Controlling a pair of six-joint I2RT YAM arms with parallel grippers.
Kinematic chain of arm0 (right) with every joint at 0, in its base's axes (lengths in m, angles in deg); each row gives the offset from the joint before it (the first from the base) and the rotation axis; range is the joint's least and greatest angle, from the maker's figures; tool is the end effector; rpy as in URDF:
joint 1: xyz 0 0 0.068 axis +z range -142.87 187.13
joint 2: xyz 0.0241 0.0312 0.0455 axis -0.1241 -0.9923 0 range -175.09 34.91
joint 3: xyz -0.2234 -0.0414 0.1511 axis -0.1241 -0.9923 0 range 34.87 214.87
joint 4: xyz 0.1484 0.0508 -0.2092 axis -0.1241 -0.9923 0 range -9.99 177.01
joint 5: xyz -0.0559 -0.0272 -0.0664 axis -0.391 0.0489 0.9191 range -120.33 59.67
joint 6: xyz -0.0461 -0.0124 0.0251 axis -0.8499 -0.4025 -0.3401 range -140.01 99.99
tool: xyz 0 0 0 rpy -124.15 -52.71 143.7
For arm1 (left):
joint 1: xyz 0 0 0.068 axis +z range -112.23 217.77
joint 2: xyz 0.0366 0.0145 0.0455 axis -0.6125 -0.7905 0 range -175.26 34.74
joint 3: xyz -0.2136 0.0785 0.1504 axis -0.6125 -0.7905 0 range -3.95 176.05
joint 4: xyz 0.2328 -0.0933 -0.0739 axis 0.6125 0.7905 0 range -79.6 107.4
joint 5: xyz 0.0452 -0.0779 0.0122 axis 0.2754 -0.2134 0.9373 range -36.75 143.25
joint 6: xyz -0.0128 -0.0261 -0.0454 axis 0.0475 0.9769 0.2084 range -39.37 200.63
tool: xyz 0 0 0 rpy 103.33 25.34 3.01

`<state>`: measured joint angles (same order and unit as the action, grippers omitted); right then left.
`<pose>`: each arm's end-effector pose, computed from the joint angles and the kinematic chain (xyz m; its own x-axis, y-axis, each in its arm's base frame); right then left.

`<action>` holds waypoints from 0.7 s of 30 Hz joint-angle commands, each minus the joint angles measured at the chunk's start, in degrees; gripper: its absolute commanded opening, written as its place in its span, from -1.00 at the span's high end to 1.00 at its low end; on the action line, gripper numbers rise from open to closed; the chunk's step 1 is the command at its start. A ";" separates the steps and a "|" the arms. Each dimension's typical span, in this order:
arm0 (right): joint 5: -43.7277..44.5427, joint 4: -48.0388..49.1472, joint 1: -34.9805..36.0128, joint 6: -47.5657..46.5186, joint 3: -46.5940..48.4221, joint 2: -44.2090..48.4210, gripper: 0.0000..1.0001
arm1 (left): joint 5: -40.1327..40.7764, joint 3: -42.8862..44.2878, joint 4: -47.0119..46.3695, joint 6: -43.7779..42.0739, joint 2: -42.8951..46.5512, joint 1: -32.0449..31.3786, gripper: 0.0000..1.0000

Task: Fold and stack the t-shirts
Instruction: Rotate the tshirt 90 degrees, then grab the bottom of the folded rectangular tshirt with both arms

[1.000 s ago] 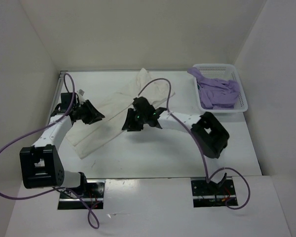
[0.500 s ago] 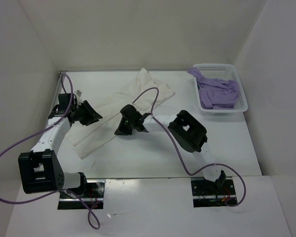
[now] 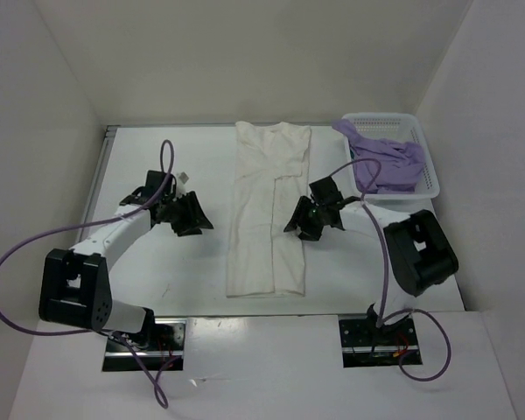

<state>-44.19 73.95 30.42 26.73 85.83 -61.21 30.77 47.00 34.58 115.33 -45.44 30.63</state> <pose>0.2912 0.1347 0.1522 -0.8991 0.3826 -0.2126 0.2261 0.8218 0.5230 0.2779 -0.0484 0.2205 -0.8492 -0.4237 -0.3153 -0.1731 0.7873 -0.5918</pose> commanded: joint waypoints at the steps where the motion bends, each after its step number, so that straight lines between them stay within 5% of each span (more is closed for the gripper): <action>1: -1.08 -5.84 2.99 -2.11 -5.07 8.55 -0.18 | 0.07 -2.87 4.01 -0.07 -0.06 -1.82 -0.06; 11: 5.52 -11.90 10.89 19.16 -24.04 35.10 -0.23 | -1.43 -10.79 7.02 8.45 1.86 -20.26 -0.28; 16: 4.02 -12.69 19.32 29.88 -31.87 43.19 -0.23 | -0.37 -13.43 5.87 11.62 2.48 -21.08 -0.28; 21: 3.50 -9.98 19.34 29.90 -33.02 42.43 -0.19 | -1.24 -16.32 1.58 13.46 1.17 -21.08 -0.21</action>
<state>-40.96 61.80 49.28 53.18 53.26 -18.04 30.53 32.05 39.50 126.28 -44.44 9.50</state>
